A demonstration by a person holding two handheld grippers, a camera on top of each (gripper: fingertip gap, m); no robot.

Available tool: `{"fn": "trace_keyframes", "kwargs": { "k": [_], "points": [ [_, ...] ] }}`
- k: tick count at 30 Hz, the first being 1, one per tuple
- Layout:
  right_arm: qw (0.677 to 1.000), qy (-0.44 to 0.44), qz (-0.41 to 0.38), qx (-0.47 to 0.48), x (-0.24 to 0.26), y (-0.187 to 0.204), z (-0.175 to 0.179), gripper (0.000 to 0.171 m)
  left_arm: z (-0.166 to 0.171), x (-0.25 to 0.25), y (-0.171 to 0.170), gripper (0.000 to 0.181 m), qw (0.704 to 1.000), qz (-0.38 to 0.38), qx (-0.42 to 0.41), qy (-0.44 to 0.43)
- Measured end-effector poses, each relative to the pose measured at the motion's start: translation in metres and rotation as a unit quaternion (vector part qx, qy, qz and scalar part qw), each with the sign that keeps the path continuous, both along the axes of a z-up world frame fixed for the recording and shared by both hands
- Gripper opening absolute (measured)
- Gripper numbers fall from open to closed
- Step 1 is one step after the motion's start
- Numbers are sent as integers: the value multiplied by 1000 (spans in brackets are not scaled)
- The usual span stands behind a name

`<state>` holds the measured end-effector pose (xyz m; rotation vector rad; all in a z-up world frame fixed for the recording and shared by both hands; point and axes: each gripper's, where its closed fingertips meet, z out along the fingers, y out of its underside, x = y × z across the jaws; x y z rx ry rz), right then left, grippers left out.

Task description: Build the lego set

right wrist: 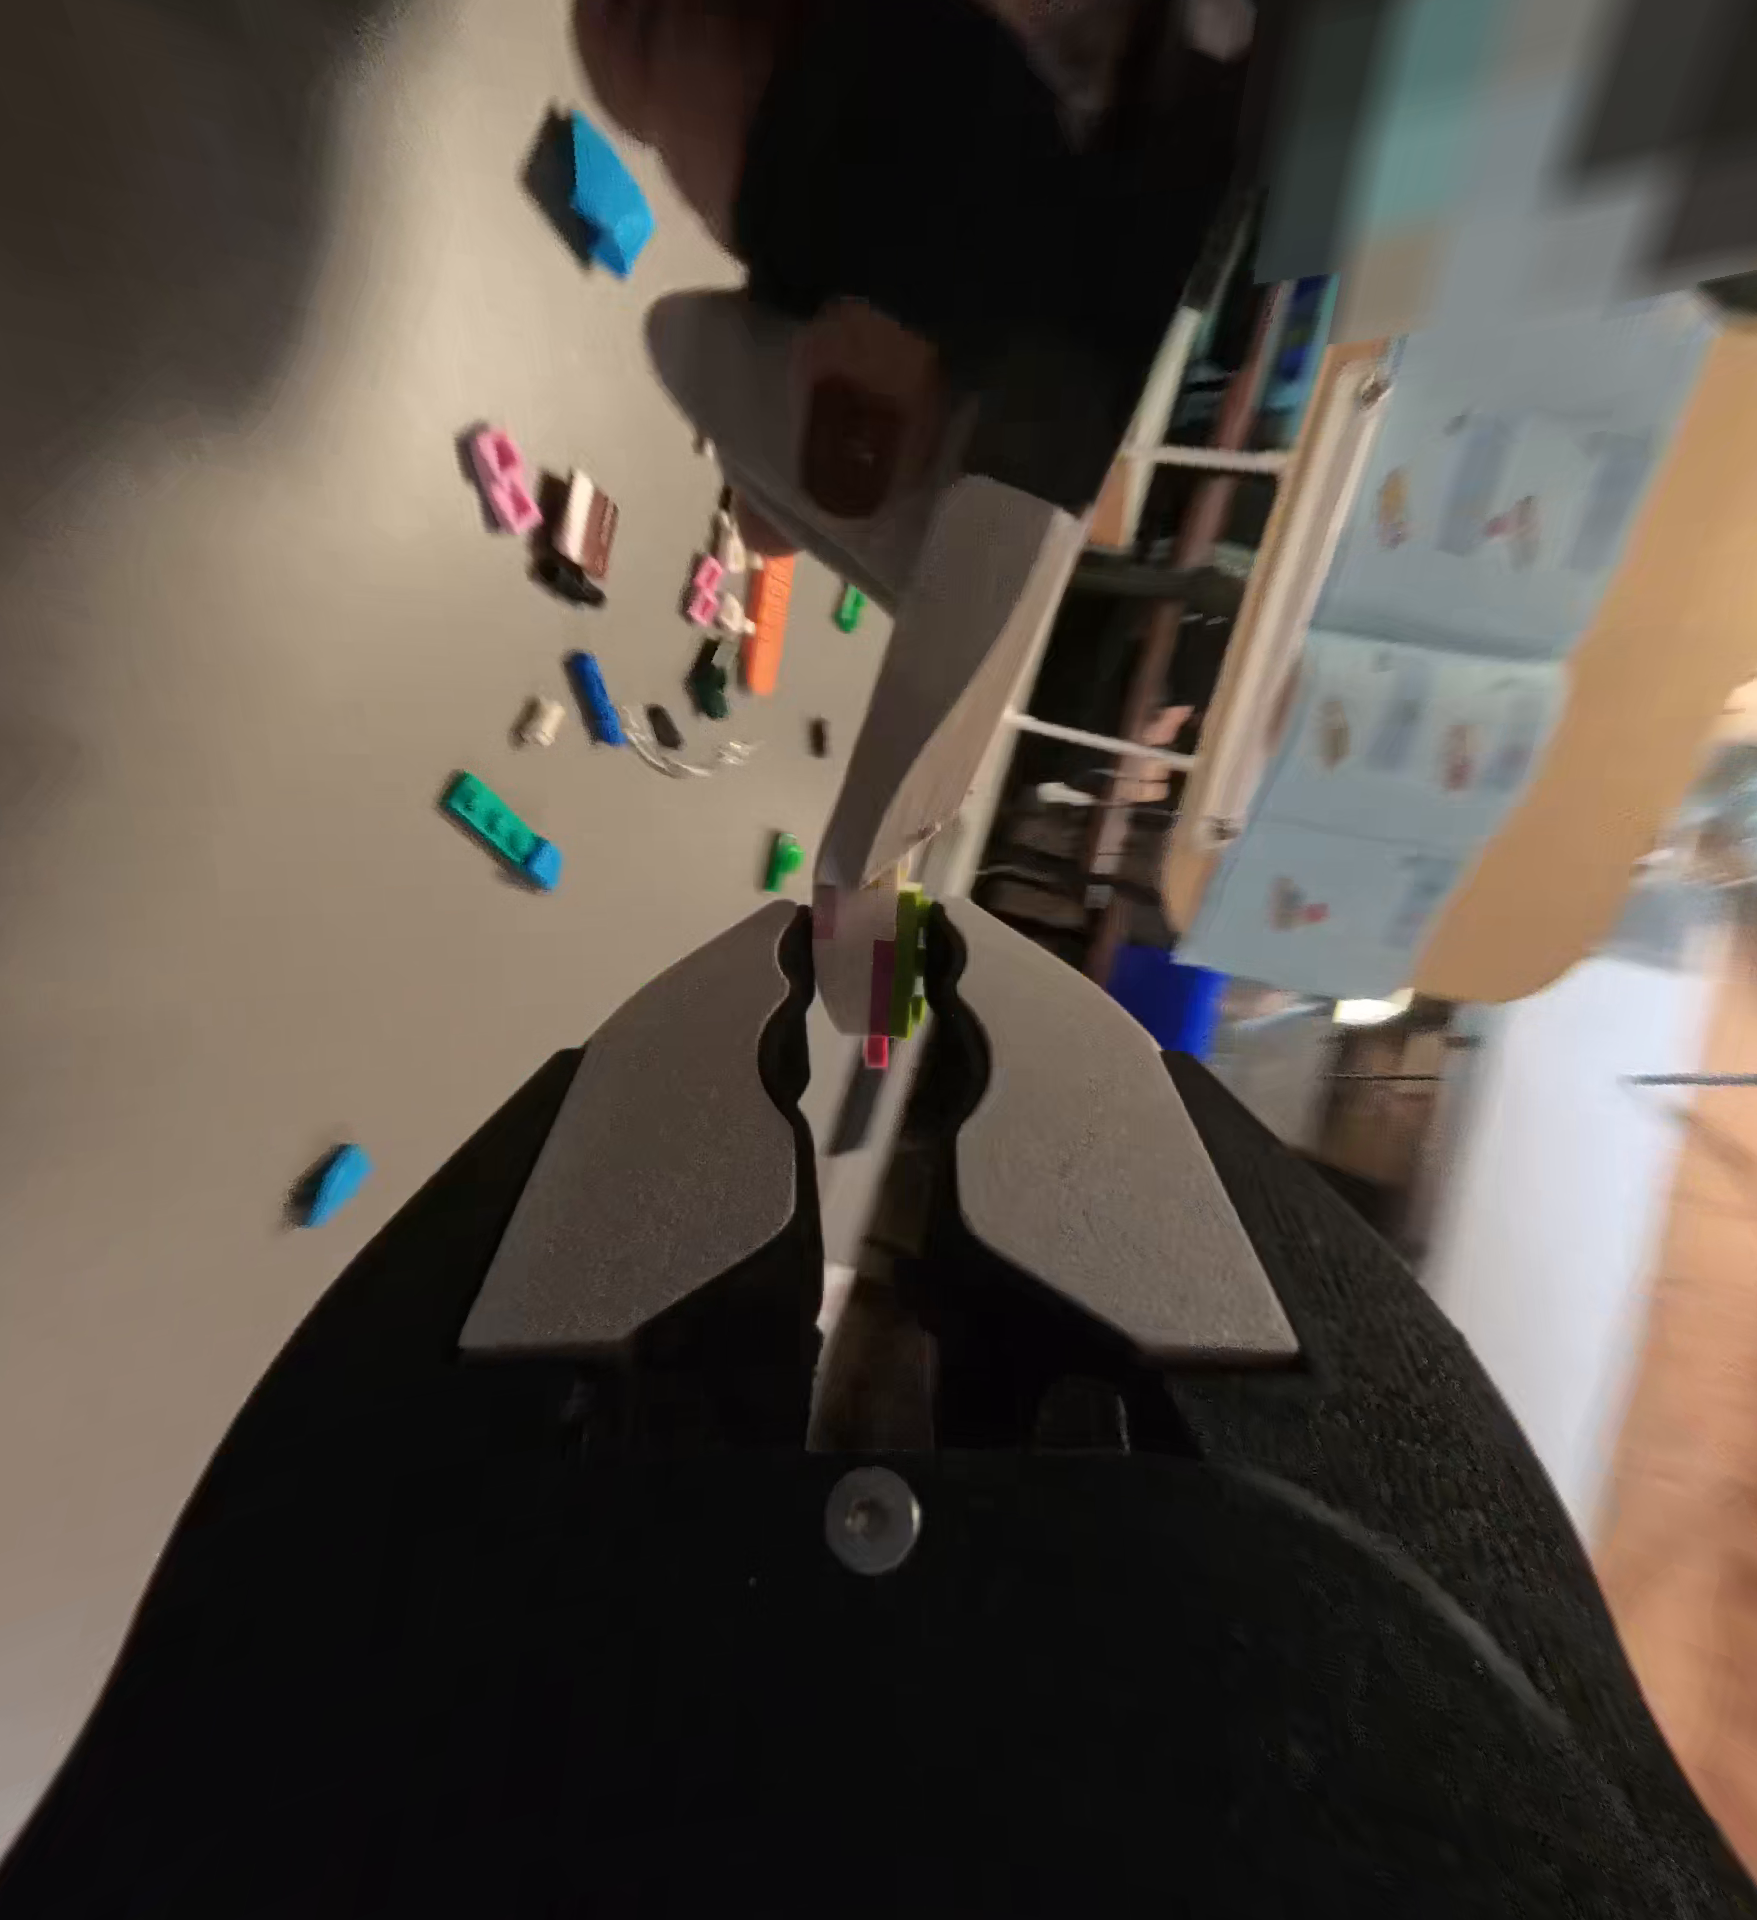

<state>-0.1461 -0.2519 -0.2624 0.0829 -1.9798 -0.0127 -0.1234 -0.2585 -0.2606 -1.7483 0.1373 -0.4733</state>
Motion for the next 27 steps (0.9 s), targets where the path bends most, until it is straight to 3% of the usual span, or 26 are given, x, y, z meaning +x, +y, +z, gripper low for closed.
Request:
{"fn": "trace_keyframes", "kwargs": {
  "k": [5,12,16,22,27],
  "points": [
    [991,-78,-23,-110,5,-1,-2,19,5,0,0,15,1000,9,10,28],
    [991,-70,-22,-112,3,1,0,19,-3,4,1,23,998,-18,-28,-45],
    [997,-43,-11,-70,3,-1,5,19,1,9,1,11,998,-27,-11,-56],
    [1000,-5,-2,-17,1,-2,11,19,4,6,2,8,1000,-10,8,-24],
    [999,-32,2,-31,5,-4,12,19,6,9,-1,9,999,-2,24,49]
  ]
}}
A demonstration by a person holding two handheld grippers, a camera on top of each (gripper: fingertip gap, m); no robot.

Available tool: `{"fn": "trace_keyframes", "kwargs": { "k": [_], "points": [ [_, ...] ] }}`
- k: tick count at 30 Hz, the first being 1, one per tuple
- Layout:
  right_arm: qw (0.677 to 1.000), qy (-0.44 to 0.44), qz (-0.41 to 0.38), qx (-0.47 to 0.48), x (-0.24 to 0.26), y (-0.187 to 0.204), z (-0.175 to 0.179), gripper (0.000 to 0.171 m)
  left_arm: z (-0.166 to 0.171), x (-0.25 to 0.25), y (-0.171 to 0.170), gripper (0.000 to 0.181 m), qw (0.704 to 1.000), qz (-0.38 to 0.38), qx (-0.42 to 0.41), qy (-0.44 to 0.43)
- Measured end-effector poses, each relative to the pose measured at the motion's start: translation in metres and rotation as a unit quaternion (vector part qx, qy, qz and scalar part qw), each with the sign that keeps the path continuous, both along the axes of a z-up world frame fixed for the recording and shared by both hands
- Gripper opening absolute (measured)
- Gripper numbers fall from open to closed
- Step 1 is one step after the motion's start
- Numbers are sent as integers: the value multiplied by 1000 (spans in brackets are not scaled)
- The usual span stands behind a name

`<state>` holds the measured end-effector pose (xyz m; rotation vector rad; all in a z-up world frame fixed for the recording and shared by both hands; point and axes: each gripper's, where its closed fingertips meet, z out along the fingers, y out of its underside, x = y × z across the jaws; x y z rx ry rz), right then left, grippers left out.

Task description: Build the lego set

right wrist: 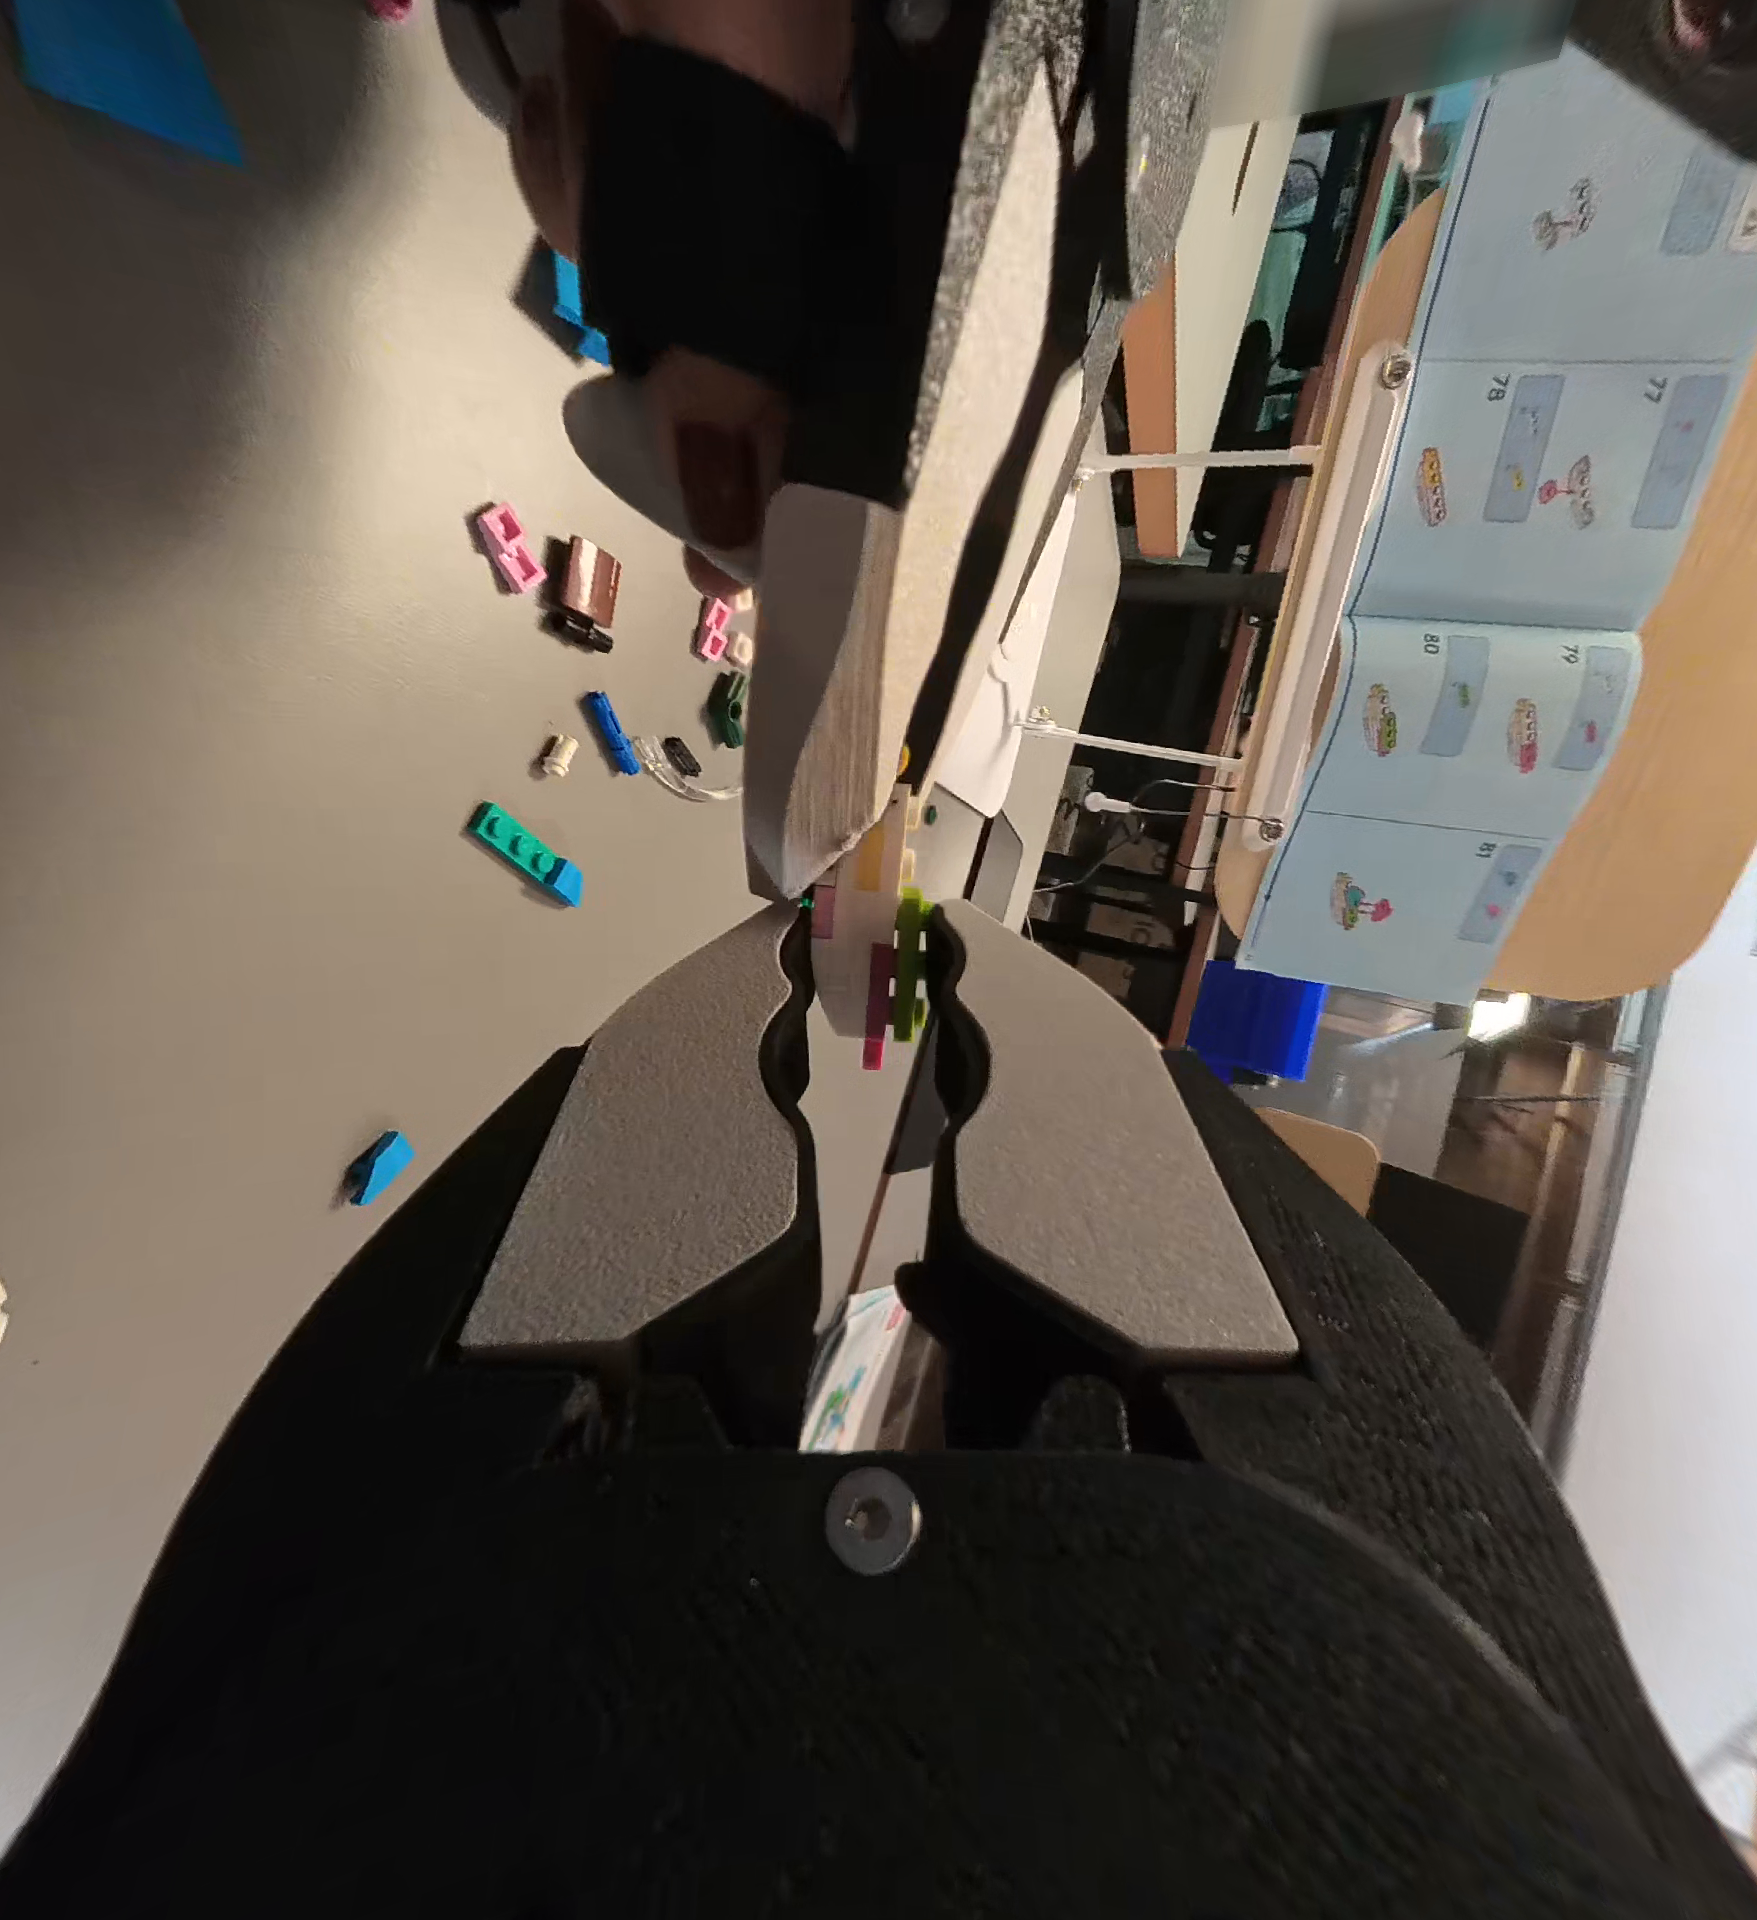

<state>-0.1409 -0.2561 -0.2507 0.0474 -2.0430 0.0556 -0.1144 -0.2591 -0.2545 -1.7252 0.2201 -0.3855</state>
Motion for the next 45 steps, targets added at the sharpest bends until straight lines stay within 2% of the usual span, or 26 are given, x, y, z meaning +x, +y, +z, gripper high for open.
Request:
{"fn": "trace_keyframes", "kwargs": {
  "k": [3,6,11,14,17,27,32,45],
  "points": [
    [1000,-2,1,-3,0,-1,2,19,2,1,-1,8,1000,-2,5,0],
    [999,45,-7,25,-4,0,6,18,5,-3,-1,8,1000,2,10,-25],
    [997,64,-30,-14,-10,0,9,18,9,-10,-1,8,999,14,26,-44],
    [998,46,-26,-39,-12,-4,6,18,16,-12,-1,17,997,17,44,-68],
    [998,49,-20,-31,-15,-7,3,18,11,-17,-3,9,997,21,18,-65],
    [997,78,-6,-11,-30,-9,12,18,16,-29,-7,12,996,34,28,-77],
    [997,82,9,5,-34,-13,14,18,17,-34,-10,8,997,34,24,-69],
    [995,92,34,12,-41,-12,8,18,11,-41,-8,8,994,29,36,-100]
  ]
}}
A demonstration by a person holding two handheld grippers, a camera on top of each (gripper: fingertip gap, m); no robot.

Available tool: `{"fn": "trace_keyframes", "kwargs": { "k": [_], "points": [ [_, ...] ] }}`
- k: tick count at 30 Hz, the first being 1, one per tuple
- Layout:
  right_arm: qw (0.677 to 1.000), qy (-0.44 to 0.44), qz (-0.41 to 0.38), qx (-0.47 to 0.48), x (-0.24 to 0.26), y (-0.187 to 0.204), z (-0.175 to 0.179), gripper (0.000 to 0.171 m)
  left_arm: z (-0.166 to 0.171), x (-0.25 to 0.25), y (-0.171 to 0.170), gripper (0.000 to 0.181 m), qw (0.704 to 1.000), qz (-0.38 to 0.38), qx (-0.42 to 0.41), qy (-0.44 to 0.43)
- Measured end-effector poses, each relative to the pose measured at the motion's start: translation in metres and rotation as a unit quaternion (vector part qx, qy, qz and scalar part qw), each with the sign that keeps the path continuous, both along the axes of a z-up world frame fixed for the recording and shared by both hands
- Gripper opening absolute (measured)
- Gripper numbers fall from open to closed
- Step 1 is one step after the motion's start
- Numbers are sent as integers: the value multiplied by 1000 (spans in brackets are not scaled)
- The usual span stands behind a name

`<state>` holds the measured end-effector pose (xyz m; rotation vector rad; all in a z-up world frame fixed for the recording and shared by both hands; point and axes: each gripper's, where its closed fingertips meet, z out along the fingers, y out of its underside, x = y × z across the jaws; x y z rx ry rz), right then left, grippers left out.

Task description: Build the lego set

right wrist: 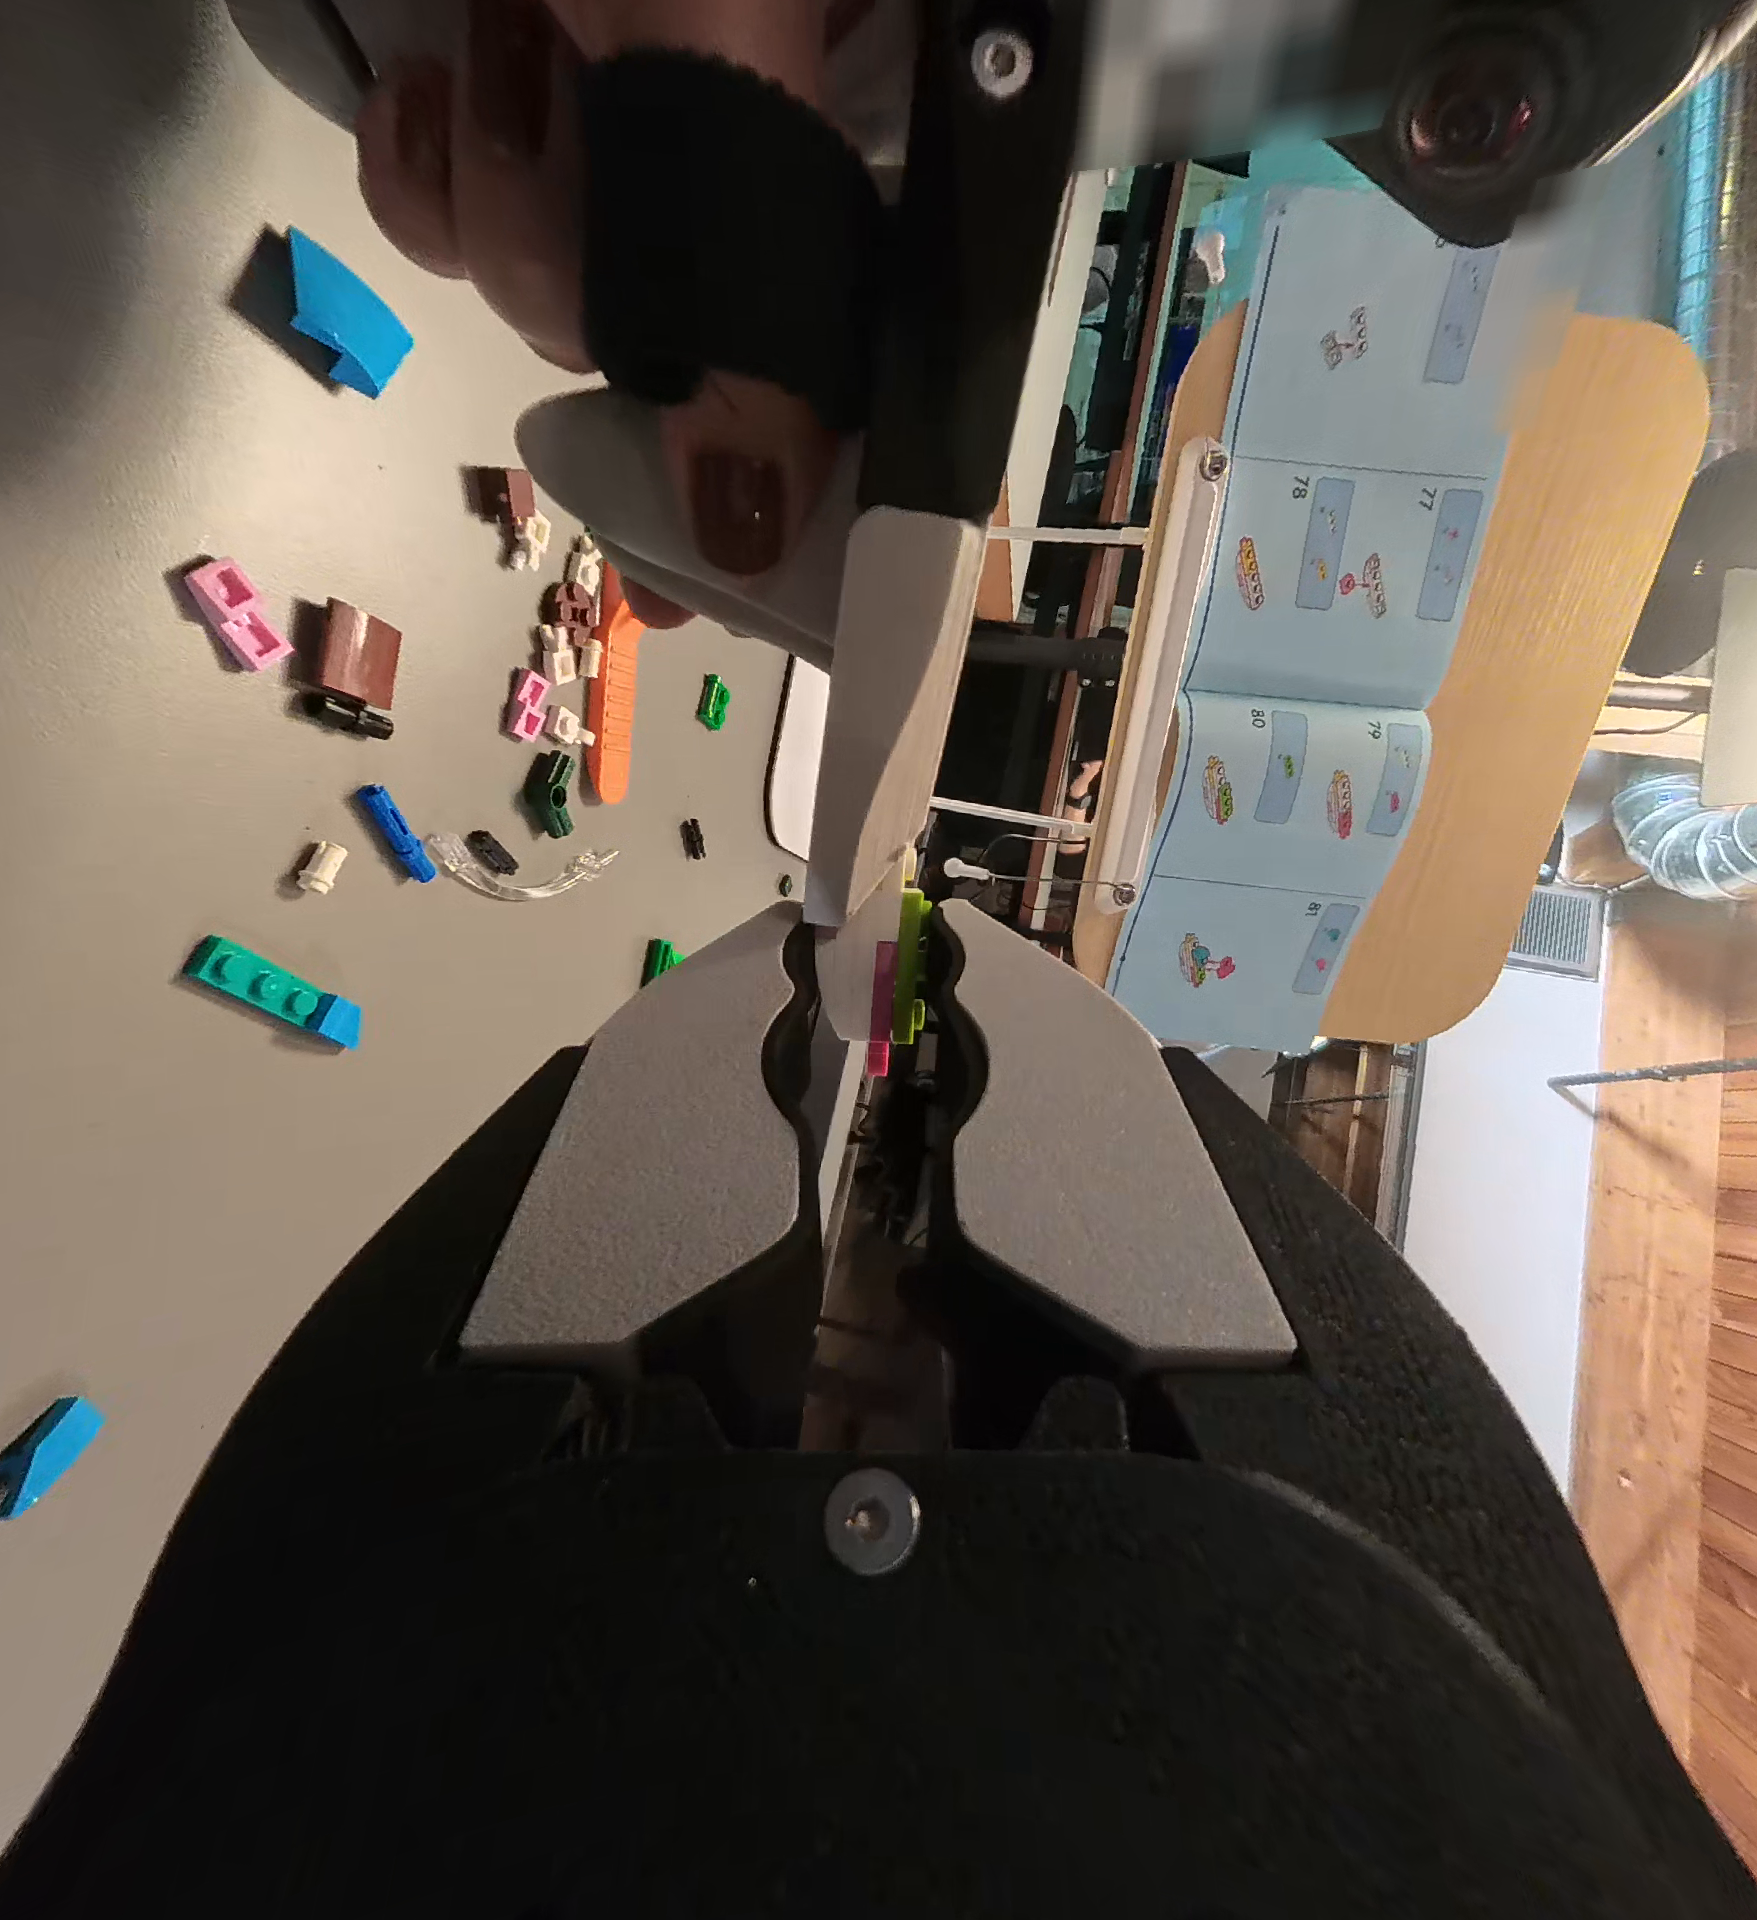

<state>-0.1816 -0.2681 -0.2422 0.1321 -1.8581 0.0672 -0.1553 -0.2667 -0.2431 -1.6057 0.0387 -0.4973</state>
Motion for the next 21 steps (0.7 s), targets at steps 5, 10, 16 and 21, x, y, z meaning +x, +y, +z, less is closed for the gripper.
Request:
{"fn": "trace_keyframes", "kwargs": {
  "k": [5,10,16,21],
  "points": [
    [1000,2,8,-8,3,0,-1,18,-1,3,1,8,1000,-7,-3,4],
    [1000,-11,10,-24,6,0,0,19,0,5,0,8,1000,-13,2,0],
    [999,-19,4,-46,7,4,1,30,4,-3,-2,8,1000,-2,11,-26],
    [994,-42,-5,-99,13,16,7,37,4,-13,-5,8,998,5,14,-59]
  ]
}}
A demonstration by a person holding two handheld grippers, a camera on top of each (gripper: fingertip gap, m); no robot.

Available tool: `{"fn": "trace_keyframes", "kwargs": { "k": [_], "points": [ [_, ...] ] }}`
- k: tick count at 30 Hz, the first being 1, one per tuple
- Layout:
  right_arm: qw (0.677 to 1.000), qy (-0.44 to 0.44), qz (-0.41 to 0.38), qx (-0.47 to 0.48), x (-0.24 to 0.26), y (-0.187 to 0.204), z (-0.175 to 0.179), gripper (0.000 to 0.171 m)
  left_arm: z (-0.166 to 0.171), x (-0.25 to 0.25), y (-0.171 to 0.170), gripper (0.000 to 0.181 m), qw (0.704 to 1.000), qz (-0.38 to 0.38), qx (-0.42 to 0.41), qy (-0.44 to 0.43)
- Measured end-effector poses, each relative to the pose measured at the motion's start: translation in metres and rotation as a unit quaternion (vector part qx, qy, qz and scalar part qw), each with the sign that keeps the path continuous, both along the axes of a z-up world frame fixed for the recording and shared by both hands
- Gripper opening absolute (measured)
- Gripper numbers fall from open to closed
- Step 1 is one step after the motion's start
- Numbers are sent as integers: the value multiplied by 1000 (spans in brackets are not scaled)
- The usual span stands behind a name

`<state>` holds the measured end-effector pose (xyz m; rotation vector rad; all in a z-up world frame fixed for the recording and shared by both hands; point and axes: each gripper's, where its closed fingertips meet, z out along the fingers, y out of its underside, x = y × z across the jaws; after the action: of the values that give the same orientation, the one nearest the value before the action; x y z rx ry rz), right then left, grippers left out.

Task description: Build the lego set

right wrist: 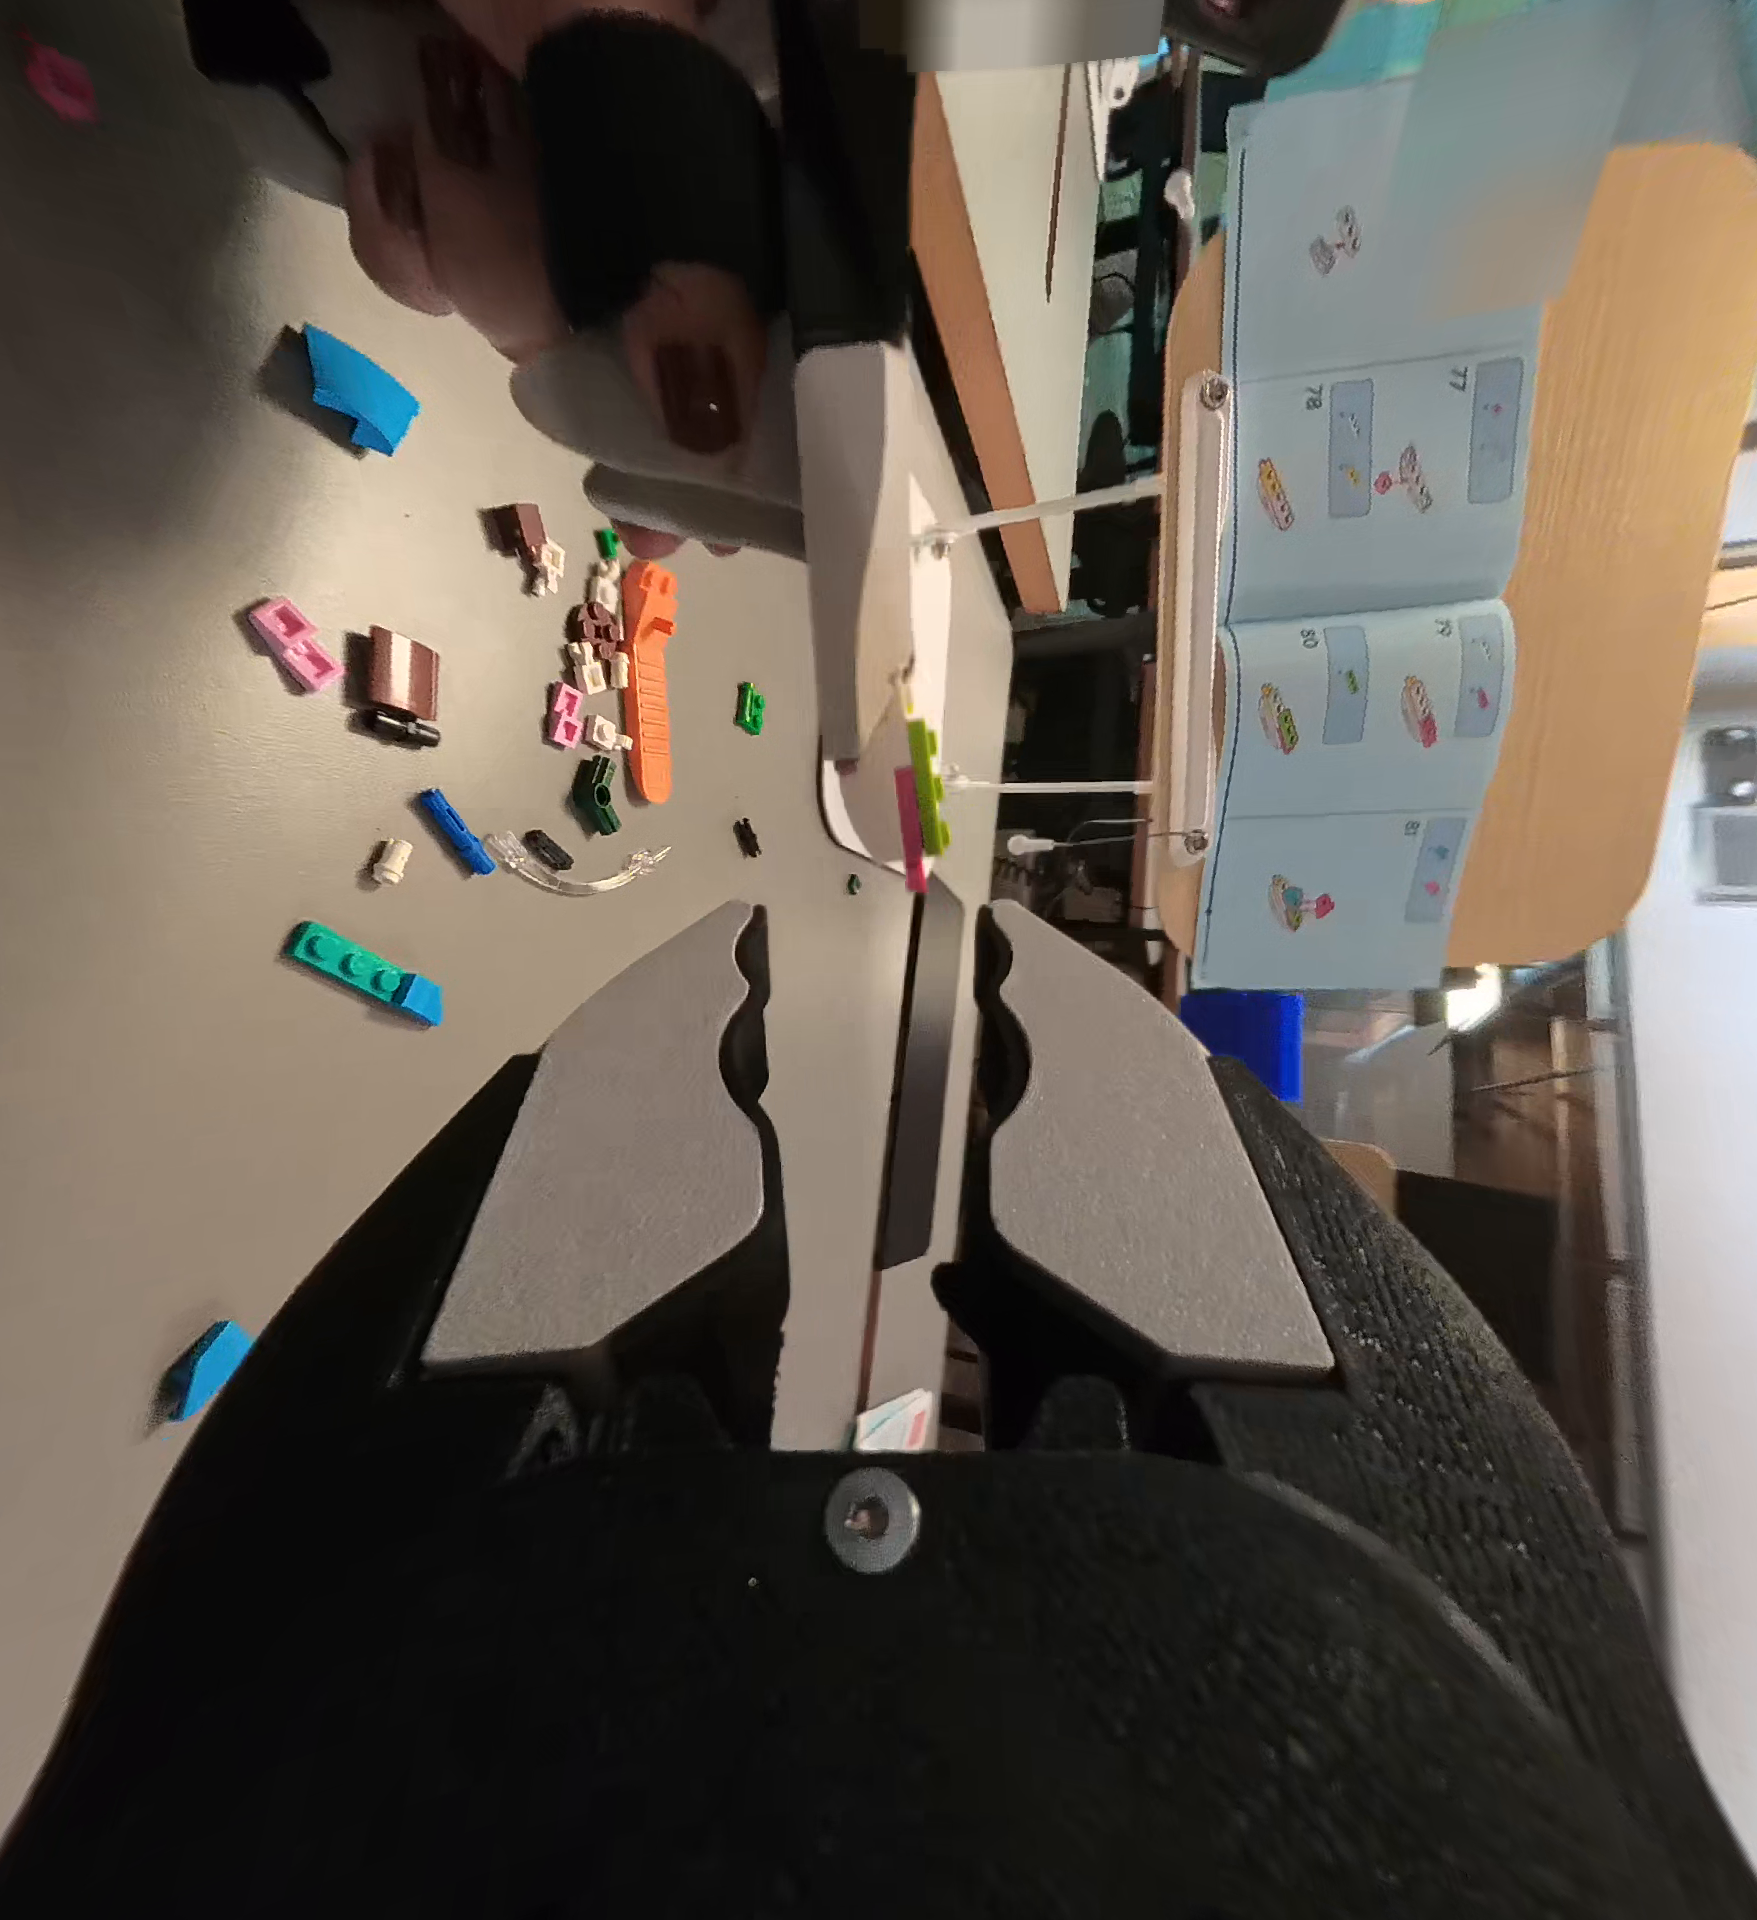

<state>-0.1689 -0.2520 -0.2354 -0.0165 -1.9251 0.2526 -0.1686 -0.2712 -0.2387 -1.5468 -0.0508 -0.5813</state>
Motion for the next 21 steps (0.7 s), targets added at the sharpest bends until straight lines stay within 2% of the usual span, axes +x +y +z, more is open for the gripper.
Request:
{"fn": "trace_keyframes", "kwargs": {
  "k": [5,10,17,21],
  "points": [
    [998,-44,18,-30,6,0,-4,37,-4,3,1,8,1000,-17,-9,-20],
    [999,-44,22,-9,0,-4,-9,36,-4,7,2,8,999,-29,-14,-24],
    [999,-2,36,40,-5,-11,-5,20,-5,11,2,8,998,-42,-20,-35],
    [999,-3,28,27,-5,-12,-2,15,-2,10,1,8,998,-41,-15,-36]
  ]
}}
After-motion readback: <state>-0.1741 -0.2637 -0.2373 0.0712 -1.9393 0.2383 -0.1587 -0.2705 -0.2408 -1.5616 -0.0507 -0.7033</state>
